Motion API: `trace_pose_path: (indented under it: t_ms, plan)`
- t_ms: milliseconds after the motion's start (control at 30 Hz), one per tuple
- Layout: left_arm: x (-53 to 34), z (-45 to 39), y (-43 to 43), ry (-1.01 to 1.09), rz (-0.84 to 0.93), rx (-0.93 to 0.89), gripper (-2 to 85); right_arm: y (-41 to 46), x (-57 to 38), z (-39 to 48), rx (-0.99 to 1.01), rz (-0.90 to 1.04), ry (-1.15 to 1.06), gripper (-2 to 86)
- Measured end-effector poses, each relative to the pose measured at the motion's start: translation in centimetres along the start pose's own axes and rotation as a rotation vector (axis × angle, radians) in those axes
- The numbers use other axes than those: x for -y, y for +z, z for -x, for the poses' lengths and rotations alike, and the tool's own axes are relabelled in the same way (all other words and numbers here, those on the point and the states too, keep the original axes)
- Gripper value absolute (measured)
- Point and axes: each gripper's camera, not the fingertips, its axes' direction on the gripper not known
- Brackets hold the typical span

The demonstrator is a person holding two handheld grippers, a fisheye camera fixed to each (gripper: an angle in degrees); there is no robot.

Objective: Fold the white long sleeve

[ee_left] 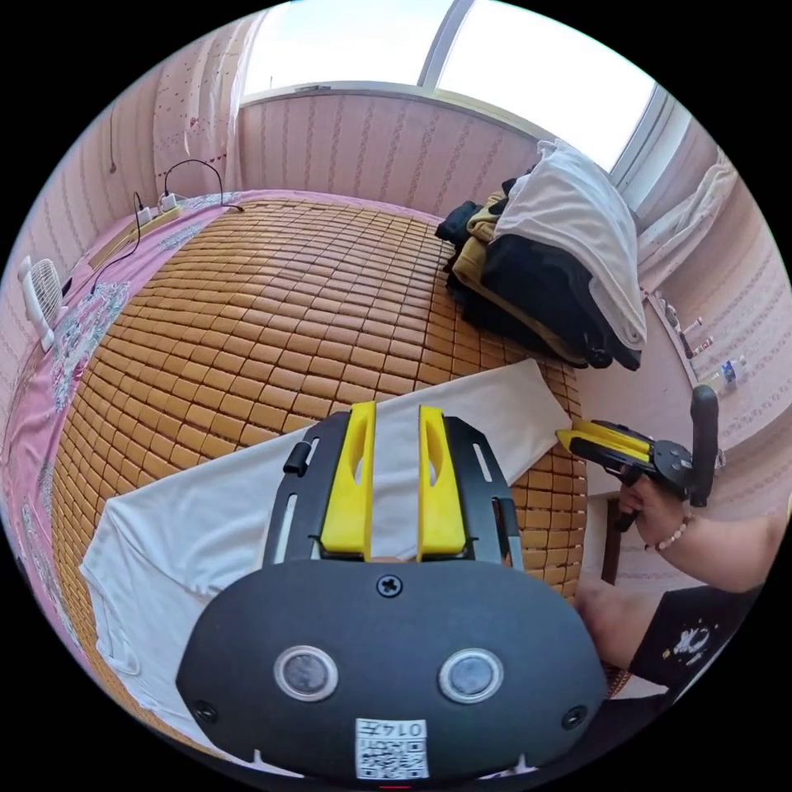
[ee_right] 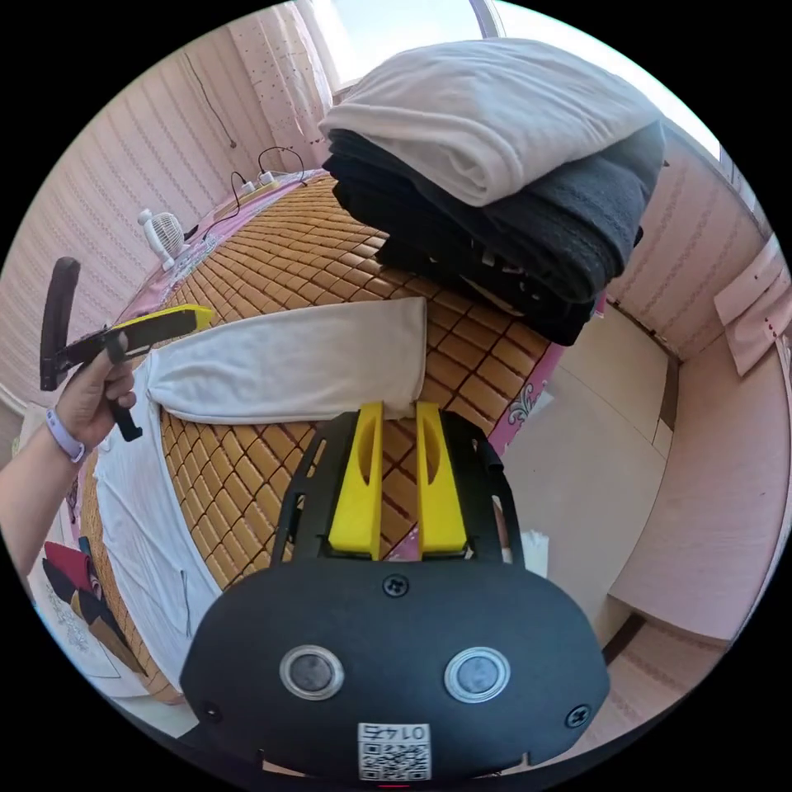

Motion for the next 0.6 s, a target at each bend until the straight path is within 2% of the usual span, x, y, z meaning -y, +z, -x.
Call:
trace_pose_path:
  t_ms: [167,267,333,400,467,533,600]
  plan:
    - [2.3,-0.9,4.6,0.045,0.173,0.043,6.2,-0.9,-0.3,-2.5,0.14,0.006,-0.011,2.8]
    - [2.1,-0.7,4.4,0.038,0.151,0.041,0.4,-2.6,0.4,-3.9,0.326,-0.019,0.001,2.3]
    - [2.0,-0.4,4.0,0.02,0.17,0.026,-0.5,-4.5,0.8,-4.2,0.51,-0.09,-0.008,2.0]
    - [1.6,0.0,2.7,-0.004,0.127,0.026,-0.8,-5.9,1.1,-4.1,0.668,-0.14,-0.017,1.9]
    - [0.6,0.8,-1.2,-0.037,0.006,0.009,-0.9,-7.2,1.5,-3.5,0.833,-0.17,-0.045,1.9]
    - [-0.7,1.6,-5.2,-0.063,-0.09,0.012,-1.0,-9.0,2.0,-1.5,1.02,-0.171,-0.147,1.9]
    - [-2.8,2.6,-9.5,-0.081,-0.181,0.036,-0.9,-10.5,1.9,1.0,1.08,-0.158,-0.283,2.0]
